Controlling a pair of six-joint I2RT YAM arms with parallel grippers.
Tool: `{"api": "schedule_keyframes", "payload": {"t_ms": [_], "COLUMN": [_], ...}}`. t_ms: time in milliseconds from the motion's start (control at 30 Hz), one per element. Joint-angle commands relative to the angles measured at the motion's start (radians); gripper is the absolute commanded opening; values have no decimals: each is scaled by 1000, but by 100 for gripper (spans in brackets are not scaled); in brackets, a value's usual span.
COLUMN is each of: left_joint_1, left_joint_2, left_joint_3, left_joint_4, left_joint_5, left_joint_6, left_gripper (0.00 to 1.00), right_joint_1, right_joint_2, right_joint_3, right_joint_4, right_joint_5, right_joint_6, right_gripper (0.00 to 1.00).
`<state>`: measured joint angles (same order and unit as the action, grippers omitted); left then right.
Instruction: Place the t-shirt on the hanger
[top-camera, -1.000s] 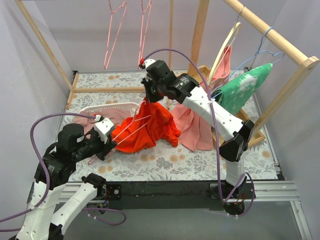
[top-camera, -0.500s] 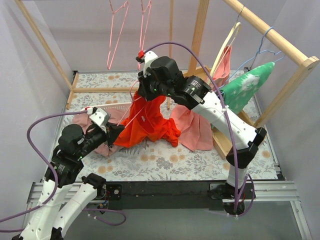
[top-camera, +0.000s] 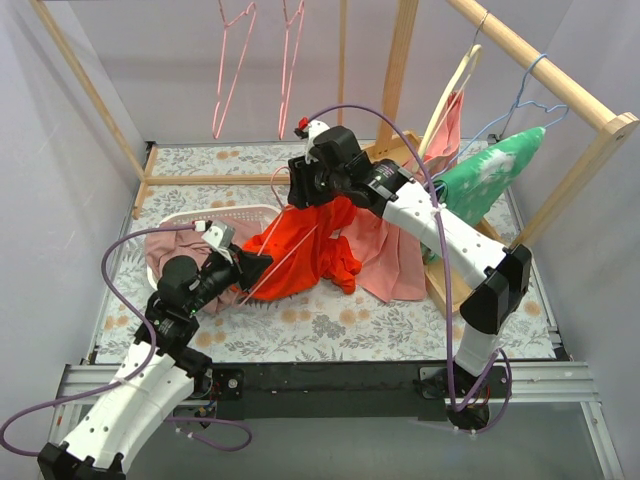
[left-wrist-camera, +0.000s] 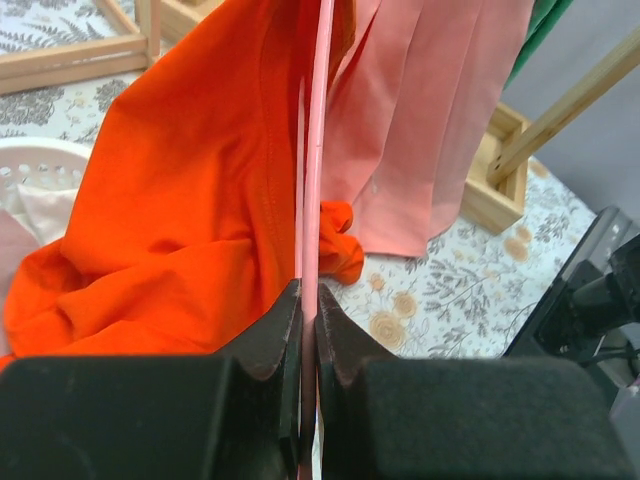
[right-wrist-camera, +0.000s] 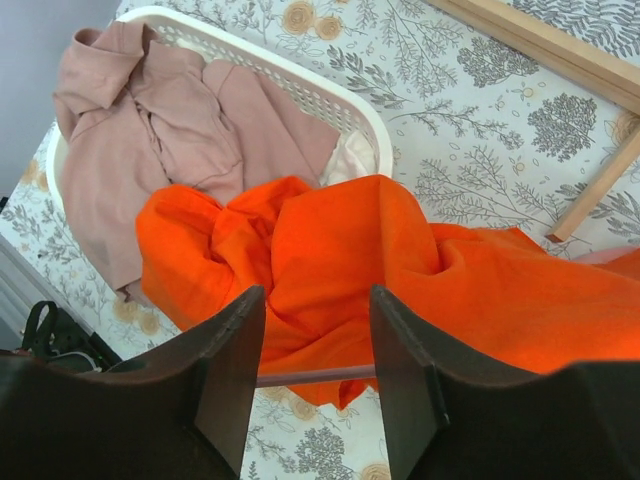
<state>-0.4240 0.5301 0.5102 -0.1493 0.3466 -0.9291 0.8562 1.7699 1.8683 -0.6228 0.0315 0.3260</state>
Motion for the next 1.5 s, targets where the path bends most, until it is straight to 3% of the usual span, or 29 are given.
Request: {"api": "schedule_keyframes", "payload": {"t_ms": [0,333,600,733,1000,1233,1467], "left_joint_1": [7,7,5,5,5,5,5], "left_joint_2": [-39,-58,-94,-122,-154,-145,-140], "left_joint_3": [-25,-81,-128,-153,-200,-206,-199], "left_joint_4": [232,264,280,284,278,284,295], "left_joint_5": [-75,-64,-46,-63,-54,-61,-80], "left_joint_6": [-77,-103,-140,-151,-174,-180,-183], "left_gripper": [0,0,0,0,0,0,0], "right_joint_1": [-8,-34,-42,-40,-31,-10,63], "right_joint_2": [-38,-102,-76,-58,22,11,-49], "right_joint_3": [3,-66,52,91,230,244,69], "right_joint_4": [18,41,44,22,-63,-129,-160], "right_joint_5": [-85,5,-64,-3,107,238,381], "right_joint_6": [22,87,64,44,-67,-85,-64], "right_gripper": [56,67,71,72,72,70,61]}}
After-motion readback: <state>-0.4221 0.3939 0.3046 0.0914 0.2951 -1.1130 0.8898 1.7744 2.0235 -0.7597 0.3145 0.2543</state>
